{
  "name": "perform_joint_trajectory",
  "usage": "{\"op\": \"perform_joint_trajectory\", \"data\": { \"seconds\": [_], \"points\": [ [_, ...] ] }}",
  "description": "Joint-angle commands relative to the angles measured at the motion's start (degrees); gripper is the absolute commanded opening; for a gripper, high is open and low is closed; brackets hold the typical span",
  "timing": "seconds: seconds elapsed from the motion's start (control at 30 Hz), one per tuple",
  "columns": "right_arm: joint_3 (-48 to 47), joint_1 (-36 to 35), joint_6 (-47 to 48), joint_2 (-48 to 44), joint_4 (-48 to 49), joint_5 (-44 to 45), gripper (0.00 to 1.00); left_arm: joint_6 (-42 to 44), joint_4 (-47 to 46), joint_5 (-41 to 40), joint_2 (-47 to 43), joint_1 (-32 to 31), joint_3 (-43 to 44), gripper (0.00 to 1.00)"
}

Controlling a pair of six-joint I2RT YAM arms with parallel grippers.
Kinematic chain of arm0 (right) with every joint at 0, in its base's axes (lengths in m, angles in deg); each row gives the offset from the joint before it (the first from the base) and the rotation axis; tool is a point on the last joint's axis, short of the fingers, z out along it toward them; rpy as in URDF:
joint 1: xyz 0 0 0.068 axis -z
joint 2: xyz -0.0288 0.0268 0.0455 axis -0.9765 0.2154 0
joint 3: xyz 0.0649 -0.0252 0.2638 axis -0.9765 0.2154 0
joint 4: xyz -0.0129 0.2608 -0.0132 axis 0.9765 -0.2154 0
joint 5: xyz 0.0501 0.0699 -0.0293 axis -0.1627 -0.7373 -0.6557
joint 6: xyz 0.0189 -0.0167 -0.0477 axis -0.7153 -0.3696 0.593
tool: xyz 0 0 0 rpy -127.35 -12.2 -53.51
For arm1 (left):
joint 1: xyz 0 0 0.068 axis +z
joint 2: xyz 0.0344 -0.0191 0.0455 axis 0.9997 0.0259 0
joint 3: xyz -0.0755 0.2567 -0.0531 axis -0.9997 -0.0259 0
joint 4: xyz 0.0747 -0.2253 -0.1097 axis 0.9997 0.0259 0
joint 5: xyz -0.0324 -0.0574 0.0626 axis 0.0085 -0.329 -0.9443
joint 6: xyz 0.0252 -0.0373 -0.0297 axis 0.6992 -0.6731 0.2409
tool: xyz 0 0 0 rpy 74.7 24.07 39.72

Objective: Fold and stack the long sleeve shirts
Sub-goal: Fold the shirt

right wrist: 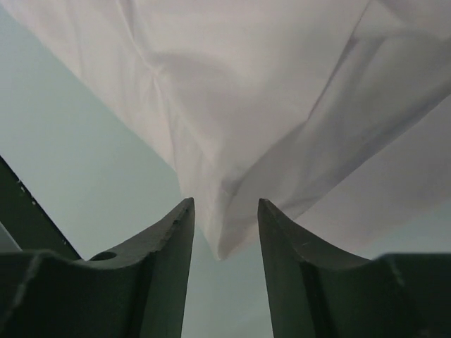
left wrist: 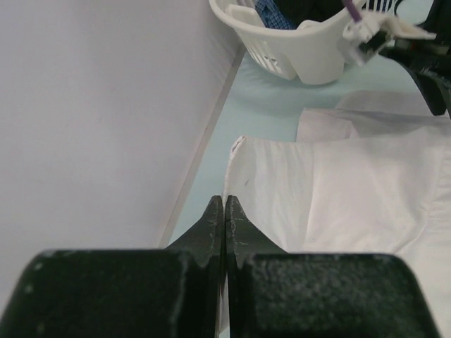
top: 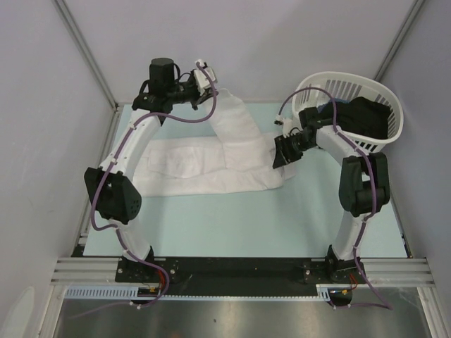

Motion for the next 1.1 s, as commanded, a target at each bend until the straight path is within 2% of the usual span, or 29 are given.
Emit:
{"op": "perform_joint_trajectory", "data": {
  "seconds": [0.0, 0.03, 0.1, 0.2, 0.23, 0.33, 0.37, 0.43, 0.47, 0.5, 0.53, 0.57, 0.67, 0.77, 0.8, 0.87, 0.9, 0.97, 1.07],
  "points": [
    [-2.05, 0.11, 0.31, 4.34, -8.9, 0.36, 0.43, 0.44, -3.85, 6.19, -0.6, 0.85, -0.26, 0.0],
    [-2.66, 0.11, 0.48, 5.31, -10.82, 0.45, 0.37, 0.62, -3.85, 6.89, -0.6, 1.29, -0.61, 0.0],
    [-2.76, 0.19, 1.01, 7.5, -12.15, 1.06, 0.3, 1.32, -3.59, 8.3, -0.51, 1.82, -0.96, 0.0],
    [-2.32, 0.37, 1.19, 8.83, -13.21, 3.26, 0.13, 3.33, -2.71, 11.11, -0.95, 3.05, -1.93, 0.0],
    [-2.32, 0.37, 1.01, 9.45, -13.13, 4.83, 0.05, 4.3, -2.01, 12.25, -1.21, 3.75, -2.54, 0.0],
    [-2.14, 0.46, 0.4, 10.15, -12.78, 7.56, 0.0, 12.28, 3.51, 18.22, -2.01, 6.03, -3.77, 0.0],
    [-1.88, 0.46, 0.22, 10.24, -12.77, 8.0, 0.0, 20.23, 6.49, 19.8, -2.09, 6.56, -4.04, 0.0],
    [-1.53, 0.46, -0.22, 10.42, -12.69, 8.88, 0.0, 28.18, 15.63, 20.96, -2.53, 7.53, -4.65, 0.0],
    [-1.09, 0.37, -0.31, 10.42, -12.77, 8.98, 0.0, 38.05, 19.32, 20.96, -2.45, 7.71, -4.65, 0.0],
    [-0.92, 0.46, -0.39, 10.51, -12.77, 9.32, 0.0, 43.11, 27.97, 19.66, -2.19, 7.97, -4.48, 0.0],
    [-0.65, 0.46, -0.48, 10.51, -12.69, 9.41, 0.0, 47.94, 32.15, 18.95, -1.57, 8.41, -3.87, 0.0],
    [-0.48, 0.46, -0.57, 10.42, -12.69, 9.5, 0.0, 56.87, 40.19, 18.33, -0.96, 8.67, -3.52, 0.0],
    [-0.03, 0.55, -0.92, 10.16, -12.51, 9.68, 0.0, 66.85, 47.99, 14.91, 0.62, 9.99, -3.86, 0.0],
    [-0.56, 0.72, -0.49, 9.54, -13.47, 8.37, 0.13, 69.87, 47.75, 13.67, 0.8, 10.96, -6.06, 0.0],
    [-0.65, 0.98, -0.14, 7.97, -13.82, 6.01, 0.26, 69.79, 47.57, 14.02, 0.8, 10.87, -6.15, 0.0],
    [-0.91, 1.25, 0.57, 5.95, -13.83, 3.8, 0.4, 70.57, 47.57, 15.95, 0.46, 10.7, -6.76, 0.0],
    [-1.0, 1.6, 1.79, 3.15, -13.83, 1.18, 0.51, 71.54, 47.66, 16.47, -0.59, 10.43, -7.37, 0.0],
    [-1.88, 1.78, 3.03, 0.33, -12.78, -2.08, 0.57, 75.91, 47.57, 17.0, -2.26, 9.82, -10.62, 0.0],
    [-1.62, 1.6, 2.51, -5.21, -4.19, -8.5, 0.76, 78.74, 47.74, 18.14, -4.11, 9.2, -13.53, 0.0]
  ]
}}
